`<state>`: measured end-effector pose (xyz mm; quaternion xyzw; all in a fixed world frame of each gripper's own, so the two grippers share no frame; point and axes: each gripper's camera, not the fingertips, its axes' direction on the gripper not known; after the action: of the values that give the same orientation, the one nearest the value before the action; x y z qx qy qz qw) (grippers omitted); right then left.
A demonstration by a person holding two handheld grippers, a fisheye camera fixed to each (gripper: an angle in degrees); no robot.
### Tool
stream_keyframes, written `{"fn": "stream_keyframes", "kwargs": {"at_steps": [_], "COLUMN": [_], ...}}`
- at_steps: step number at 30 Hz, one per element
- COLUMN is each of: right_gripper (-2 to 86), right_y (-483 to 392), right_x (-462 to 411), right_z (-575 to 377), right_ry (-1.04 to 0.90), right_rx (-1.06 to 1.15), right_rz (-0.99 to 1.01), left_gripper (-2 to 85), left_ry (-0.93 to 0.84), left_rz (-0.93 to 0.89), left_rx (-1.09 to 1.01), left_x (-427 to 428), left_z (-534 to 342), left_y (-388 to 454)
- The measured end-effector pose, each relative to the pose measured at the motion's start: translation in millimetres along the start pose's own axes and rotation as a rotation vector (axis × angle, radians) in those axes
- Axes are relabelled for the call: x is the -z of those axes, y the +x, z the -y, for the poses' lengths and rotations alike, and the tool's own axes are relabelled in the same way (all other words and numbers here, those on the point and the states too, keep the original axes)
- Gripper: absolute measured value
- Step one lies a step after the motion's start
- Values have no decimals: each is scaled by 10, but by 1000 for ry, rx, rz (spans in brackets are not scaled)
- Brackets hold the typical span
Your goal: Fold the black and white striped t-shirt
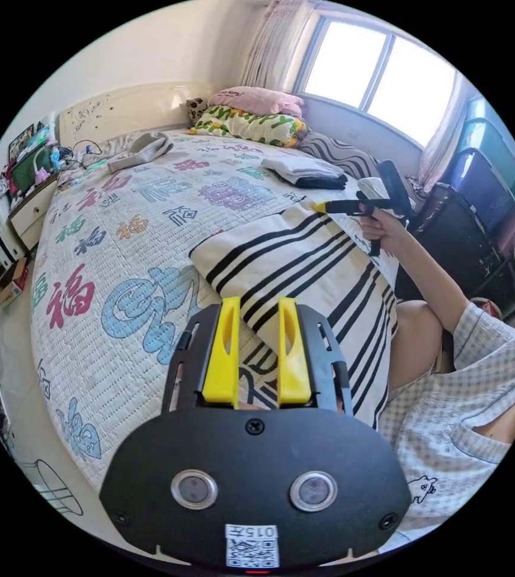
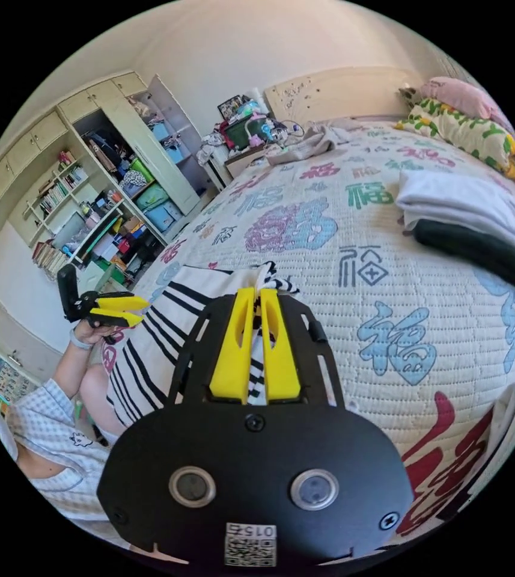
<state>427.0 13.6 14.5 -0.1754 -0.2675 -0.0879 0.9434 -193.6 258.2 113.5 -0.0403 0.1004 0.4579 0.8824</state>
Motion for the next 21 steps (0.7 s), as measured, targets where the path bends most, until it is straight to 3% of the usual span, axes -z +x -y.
{"fn": "stream_keyframes", "kwargs": {"at_steps": [4,8,14,21], "right_gripper": [39,60,72,62], "right_y": [-117,-38,-69,-122], "right_x": [-433,-224,420,442], "right_z": [94,126,-216,-652], "right_ry": [-175,-115,-108,-296], "right_rx": [60,-7,86,225], "right_rz": [-208,-188,66,183], "left_gripper": [108,108,102,106], "left_ry": [-62,-143,-68,-218], "left_rz": [22,92,26,19], "left_rx": [-112,-162,-251,-500], "left_x": [16,-107,276,67], "left_z": [-32,-37,-33,-194], "left_y": [286,436,580,1017]}}
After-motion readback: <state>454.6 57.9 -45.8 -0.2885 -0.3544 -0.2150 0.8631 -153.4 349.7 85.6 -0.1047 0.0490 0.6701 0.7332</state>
